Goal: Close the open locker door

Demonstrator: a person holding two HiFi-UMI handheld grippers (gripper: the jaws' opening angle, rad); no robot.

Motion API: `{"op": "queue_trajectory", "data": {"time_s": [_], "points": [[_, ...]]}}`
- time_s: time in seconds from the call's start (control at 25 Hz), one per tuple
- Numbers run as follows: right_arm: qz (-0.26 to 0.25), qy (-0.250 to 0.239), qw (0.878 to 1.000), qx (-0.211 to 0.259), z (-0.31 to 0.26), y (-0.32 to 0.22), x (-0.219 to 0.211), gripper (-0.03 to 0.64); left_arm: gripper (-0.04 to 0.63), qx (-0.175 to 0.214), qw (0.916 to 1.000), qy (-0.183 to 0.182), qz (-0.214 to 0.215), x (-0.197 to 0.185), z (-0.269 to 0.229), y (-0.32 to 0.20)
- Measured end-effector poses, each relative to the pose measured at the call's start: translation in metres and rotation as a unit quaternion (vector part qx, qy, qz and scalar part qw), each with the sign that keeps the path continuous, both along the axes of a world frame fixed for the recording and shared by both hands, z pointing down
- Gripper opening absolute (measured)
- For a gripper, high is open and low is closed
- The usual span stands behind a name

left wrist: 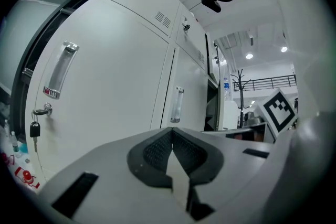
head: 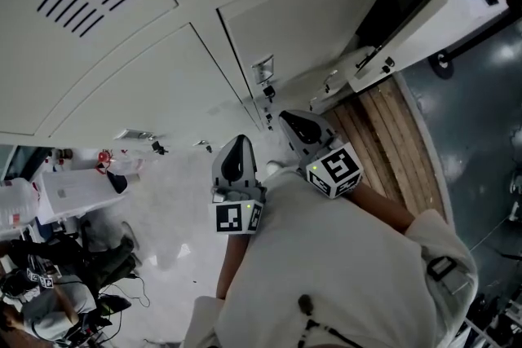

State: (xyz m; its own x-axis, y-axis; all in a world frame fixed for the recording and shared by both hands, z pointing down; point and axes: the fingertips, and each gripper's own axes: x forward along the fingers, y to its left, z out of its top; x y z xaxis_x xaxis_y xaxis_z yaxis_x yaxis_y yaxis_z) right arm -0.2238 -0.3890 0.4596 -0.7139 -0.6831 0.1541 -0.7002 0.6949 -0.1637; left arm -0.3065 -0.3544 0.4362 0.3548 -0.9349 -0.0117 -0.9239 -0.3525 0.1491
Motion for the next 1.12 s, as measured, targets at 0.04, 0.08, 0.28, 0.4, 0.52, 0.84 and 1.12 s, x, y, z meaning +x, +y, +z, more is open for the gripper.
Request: {"op": "queue_trajectory", "data": {"time_s": [0.04,0.08,0.28,0.4,0.52,0.84,1.12], "points": [[-0.006,-0.005,1.000,0.004,-0.001,0.004,0.000,0.035,0.008,0.000,1.0000,0.000,0.002,0.002,0.000,0.002],[-0.011,-0.011,1.000,0.008,-0.003,0.007,-0.001,0.034,0.008,-0.002,1.0000,0.001,0.004,0.004,0.000,0.003],[-0.036,-0.031,0.998,0.035,-0.008,0.021,-0.004,0.032,0.008,-0.007,0.9997,-0.005,0.022,0.015,0.007,0.010],[-0.040,-0.031,0.998,0.041,-0.007,0.023,-0.003,0.032,0.008,-0.007,0.9997,-0.009,0.020,0.016,0.009,0.011],[-0.031,-0.037,0.998,0.040,-0.006,0.024,0.003,0.032,0.008,-0.009,0.9999,-0.004,0.011,0.014,0.011,0.014],[-0.025,-0.042,0.998,0.038,-0.003,0.027,0.007,0.029,0.008,-0.009,0.9999,0.011,-0.008,0.009,0.013,0.020],[-0.043,-0.041,0.997,0.041,-0.001,0.029,0.000,0.029,0.008,0.000,0.9999,-0.011,0.000,0.014,0.012,0.022]]}}
